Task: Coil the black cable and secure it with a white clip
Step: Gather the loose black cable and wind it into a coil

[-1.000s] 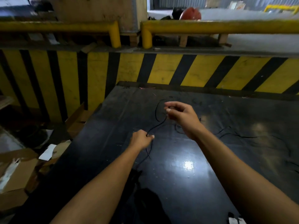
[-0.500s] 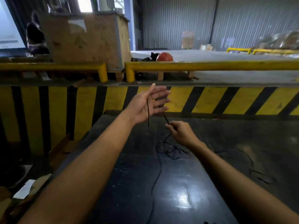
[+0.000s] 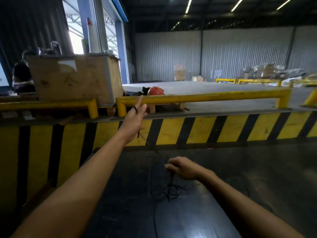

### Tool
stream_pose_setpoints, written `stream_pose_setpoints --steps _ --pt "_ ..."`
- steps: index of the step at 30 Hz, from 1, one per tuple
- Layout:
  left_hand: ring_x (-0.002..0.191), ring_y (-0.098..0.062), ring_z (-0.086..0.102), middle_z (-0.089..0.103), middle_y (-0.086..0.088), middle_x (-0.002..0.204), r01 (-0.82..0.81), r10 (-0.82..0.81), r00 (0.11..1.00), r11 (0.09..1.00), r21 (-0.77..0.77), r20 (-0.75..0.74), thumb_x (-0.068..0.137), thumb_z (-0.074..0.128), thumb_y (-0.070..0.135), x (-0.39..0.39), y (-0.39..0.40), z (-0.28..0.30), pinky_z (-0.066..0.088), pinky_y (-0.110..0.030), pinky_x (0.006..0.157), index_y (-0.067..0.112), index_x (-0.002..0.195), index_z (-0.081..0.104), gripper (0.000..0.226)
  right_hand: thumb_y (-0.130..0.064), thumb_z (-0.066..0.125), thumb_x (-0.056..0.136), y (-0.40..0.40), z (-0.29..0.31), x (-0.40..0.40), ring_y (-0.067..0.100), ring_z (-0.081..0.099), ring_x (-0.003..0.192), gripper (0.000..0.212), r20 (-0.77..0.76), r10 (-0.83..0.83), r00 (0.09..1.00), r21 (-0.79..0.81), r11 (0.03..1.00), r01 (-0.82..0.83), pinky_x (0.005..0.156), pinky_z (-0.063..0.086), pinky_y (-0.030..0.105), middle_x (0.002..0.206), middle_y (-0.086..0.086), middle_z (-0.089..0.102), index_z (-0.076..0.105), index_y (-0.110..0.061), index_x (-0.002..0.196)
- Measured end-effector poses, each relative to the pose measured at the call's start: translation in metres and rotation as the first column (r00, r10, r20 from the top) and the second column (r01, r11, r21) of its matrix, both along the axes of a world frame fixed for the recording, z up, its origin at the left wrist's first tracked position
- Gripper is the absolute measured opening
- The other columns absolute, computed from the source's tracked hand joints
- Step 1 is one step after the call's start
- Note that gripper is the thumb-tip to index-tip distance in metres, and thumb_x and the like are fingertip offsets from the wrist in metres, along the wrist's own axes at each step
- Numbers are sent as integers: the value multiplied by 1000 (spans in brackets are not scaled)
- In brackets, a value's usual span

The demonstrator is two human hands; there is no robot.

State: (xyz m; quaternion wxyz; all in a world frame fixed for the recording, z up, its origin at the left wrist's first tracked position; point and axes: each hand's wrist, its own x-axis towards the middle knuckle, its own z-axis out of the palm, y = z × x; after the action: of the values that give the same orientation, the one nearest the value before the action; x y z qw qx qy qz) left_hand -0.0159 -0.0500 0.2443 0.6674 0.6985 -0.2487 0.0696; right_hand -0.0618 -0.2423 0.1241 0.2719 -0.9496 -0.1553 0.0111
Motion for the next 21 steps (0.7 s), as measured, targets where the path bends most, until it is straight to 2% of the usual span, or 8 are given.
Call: stream_pose_setpoints --steps 2,4,6,9,13,16,19,21 --pt "141 -18 28 30 -1 155 -136 49 979 883 449 199 101 36 32 3 7 1 24 -33 108 30 148 26 48 -38 45 96 -12 9 1 19 64 86 25 -36 6 999 8 1000 -6 80 53 39 91 6 67 60 -21 86" --pt "139 -19 32 35 -3 153 -158 -19 978 585 796 209 101 33 34 1 14 0 25 -27 105 25 147 31 46 -35 46 95 -26 29 6 16 64 83 22 0 -49 999 153 987 48 79 54 36 86 1 64 61 -21 87" --pt "135 -22 39 42 -5 148 -85 -3 996 362 928 92 100 31 42 -7 16 -5 29 -33 107 23 143 37 47 -33 48 95 -35 53 11 14 63 81 19 108 -123 986 265 960 91 77 55 36 84 -1 63 62 -20 89" --pt "120 -26 55 48 -6 142 119 12 991 324 938 -130 94 28 57 -23 10 -12 46 -42 97 27 141 40 57 -30 51 94 -31 86 12 12 60 72 17 353 -233 906 329 937 113 64 49 30 78 -2 62 63 -19 88" --pt "92 -33 71 58 -11 133 481 -167 861 576 661 -481 91 25 63 -40 2 -6 60 -38 55 41 141 34 56 -30 50 95 -17 99 14 15 59 73 24 527 -359 770 421 897 130 61 45 28 81 3 65 66 -12 95" --pt "83 -28 72 64 -12 126 604 -420 769 723 335 -481 93 19 61 -45 0 8 58 -32 47 43 136 41 51 -34 43 97 -15 79 14 18 61 74 32 393 -379 837 434 880 195 61 47 33 79 3 64 65 -13 89" --pt "99 -30 68 56 -13 136 610 -607 726 785 -105 -323 93 22 57 -39 -7 22 61 -45 65 42 139 38 51 -37 36 99 4 42 -4 24 62 80 36 169 -239 956 414 898 151 65 49 32 85 7 65 62 -14 88" --pt "123 -33 53 44 -10 147 519 -581 779 808 -277 -234 94 23 57 -31 -14 29 47 -65 86 45 140 34 49 -37 36 99 25 13 -19 17 61 77 29 80 -85 993 294 954 58 67 50 31 84 3 63 57 -23 86"
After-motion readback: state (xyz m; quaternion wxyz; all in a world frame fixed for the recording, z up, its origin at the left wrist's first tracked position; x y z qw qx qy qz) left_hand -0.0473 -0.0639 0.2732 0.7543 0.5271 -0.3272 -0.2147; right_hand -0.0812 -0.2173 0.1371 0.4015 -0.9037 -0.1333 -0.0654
